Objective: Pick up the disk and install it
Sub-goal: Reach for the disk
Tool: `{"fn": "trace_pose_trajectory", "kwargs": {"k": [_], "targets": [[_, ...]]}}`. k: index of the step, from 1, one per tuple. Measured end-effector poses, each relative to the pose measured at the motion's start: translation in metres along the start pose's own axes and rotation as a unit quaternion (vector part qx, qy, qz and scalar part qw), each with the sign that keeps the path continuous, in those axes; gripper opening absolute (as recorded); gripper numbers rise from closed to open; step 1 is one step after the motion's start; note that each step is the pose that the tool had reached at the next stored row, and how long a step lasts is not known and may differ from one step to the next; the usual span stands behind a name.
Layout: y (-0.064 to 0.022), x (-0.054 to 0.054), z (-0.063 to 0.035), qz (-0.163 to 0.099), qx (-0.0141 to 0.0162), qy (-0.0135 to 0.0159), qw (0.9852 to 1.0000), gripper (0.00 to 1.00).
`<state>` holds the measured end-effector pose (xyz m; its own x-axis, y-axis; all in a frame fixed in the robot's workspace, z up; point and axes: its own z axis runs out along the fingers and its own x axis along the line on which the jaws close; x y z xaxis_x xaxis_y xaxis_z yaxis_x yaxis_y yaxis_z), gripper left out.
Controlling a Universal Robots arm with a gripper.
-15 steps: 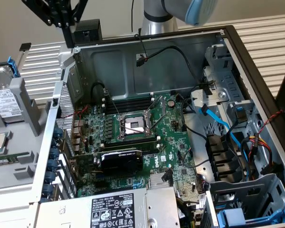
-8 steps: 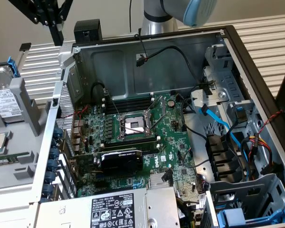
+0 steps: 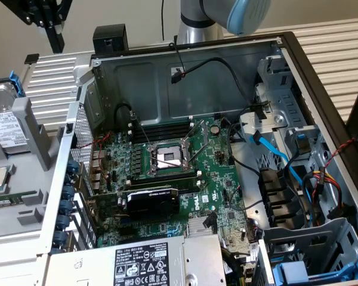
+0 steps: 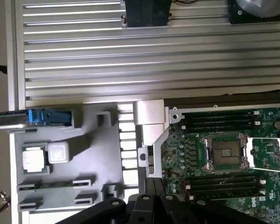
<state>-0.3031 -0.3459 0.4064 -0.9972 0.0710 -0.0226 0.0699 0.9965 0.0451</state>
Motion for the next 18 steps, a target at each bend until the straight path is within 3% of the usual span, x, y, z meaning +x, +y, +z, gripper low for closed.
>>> {"fn": "trace_pose_trajectory", "kwargs": {"k": [12,18], "targets": [[-0.0030,0.055,-0.0014,0.000,0.0000,0.0000,1.0000,0.11],[0.0100,0.074,-0.0012,0.000,0.0000,0.0000,1.0000,0.11]]}}
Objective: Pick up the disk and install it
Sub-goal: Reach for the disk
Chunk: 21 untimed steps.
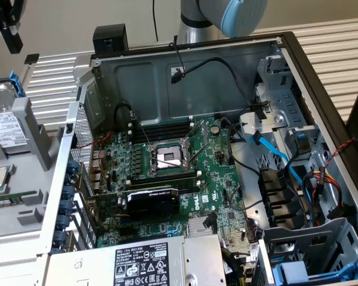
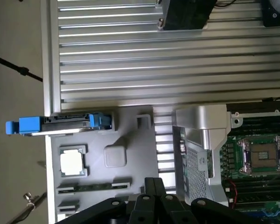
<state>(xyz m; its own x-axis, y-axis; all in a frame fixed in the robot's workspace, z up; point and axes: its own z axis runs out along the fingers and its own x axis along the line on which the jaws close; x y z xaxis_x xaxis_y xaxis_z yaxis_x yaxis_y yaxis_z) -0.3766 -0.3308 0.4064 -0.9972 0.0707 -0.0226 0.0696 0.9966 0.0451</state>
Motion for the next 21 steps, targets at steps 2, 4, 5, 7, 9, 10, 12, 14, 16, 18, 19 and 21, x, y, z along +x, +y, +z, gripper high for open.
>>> {"fn": "trace_pose_trajectory", "kwargs": {"k": [2,4,5,7,9,10,12,14,16,18,19,21], "targets": [[0.0020,0.009,-0.0001,0.000,0.0000,0.0000,1.0000,0.11],[0.0028,0.018,-0.0003,0.000,0.0000,0.0000,1.0000,0.11],[0.0034,0.023,-0.0004,0.000,0.0000,0.0000,1.0000,0.11],[0.0077,0.030,-0.0003,0.000,0.0000,-0.0001,1.0000,0.11],[0.0147,0.033,-0.0001,0.000,0.0000,0.0000,1.0000,0.11],[0.0184,0.035,0.0000,0.000,0.0000,0.0000,1.0000,0.11],[0.0236,0.041,0.0001,0.000,0.0000,0.0000,1.0000,0.11],[0.0261,0.049,0.0001,0.000,0.0000,0.0000,1.0000,0.11],[0.0274,0.057,0.0000,0.000,0.0000,0.0000,1.0000,0.11],[0.0291,0.064,-0.0001,0.000,0.0000,0.0001,1.0000,0.11],[0.0308,0.065,0.0000,-0.001,0.0000,0.0001,1.0000,0.11],[0.0354,0.066,0.0000,-0.001,0.0000,0.0005,1.0000,0.11]]}}
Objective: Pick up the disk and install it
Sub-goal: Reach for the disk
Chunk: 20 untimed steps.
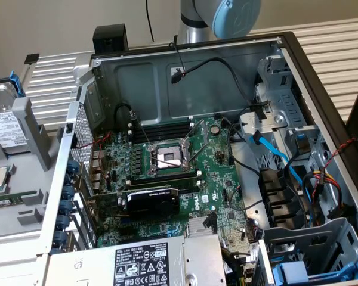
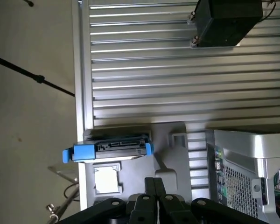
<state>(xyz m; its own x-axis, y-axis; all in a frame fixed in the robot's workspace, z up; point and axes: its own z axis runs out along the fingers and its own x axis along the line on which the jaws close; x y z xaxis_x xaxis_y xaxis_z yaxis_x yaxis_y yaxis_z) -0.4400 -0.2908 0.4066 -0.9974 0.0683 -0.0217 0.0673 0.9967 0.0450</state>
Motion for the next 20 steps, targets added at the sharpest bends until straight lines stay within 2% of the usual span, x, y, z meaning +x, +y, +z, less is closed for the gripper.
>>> {"fn": "trace_pose_trajectory", "kwargs": {"k": [6,9,12,17,20], "targets": [[0.0132,0.004,-0.0006,-0.005,0.0006,0.0026,1.0000,0.11],[0.0163,0.007,-0.0007,-0.014,0.0042,0.0038,0.9999,0.11],[0.0171,0.012,-0.0007,-0.023,0.0082,0.0049,0.9997,0.11],[0.0163,0.026,-0.0010,-0.028,0.0086,0.0052,0.9996,0.11],[0.0161,0.028,-0.0011,-0.028,0.0086,0.0052,0.9995,0.11]]}}
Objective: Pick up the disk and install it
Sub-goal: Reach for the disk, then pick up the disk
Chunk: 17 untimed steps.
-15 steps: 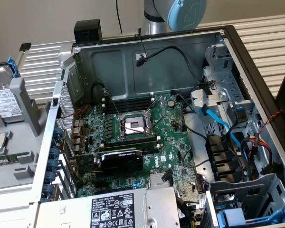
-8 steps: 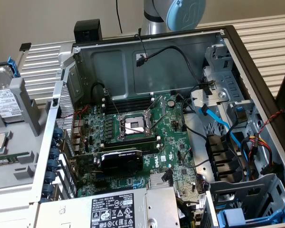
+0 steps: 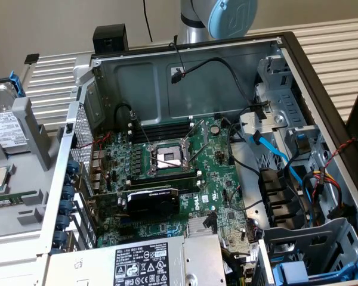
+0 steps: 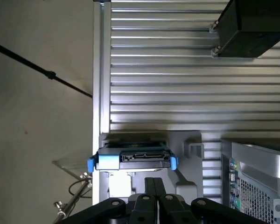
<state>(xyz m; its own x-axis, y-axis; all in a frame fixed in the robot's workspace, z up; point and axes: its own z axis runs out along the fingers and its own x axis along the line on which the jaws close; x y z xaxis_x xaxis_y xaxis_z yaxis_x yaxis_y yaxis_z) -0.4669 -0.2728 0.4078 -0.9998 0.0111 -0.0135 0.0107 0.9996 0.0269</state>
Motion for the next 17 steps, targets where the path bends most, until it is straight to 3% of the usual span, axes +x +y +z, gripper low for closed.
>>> {"fn": "trace_pose_trajectory", "kwargs": {"k": [14,16,17], "targets": [[0.0000,0.0001,0.0000,0.000,0.0000,0.0000,1.0000,0.12],[0.0000,0.0001,0.0000,0.000,0.0000,0.0000,1.0000,0.24],[0.0001,0.0001,0.0000,0.000,0.0000,0.0000,1.0000,0.24]]}}
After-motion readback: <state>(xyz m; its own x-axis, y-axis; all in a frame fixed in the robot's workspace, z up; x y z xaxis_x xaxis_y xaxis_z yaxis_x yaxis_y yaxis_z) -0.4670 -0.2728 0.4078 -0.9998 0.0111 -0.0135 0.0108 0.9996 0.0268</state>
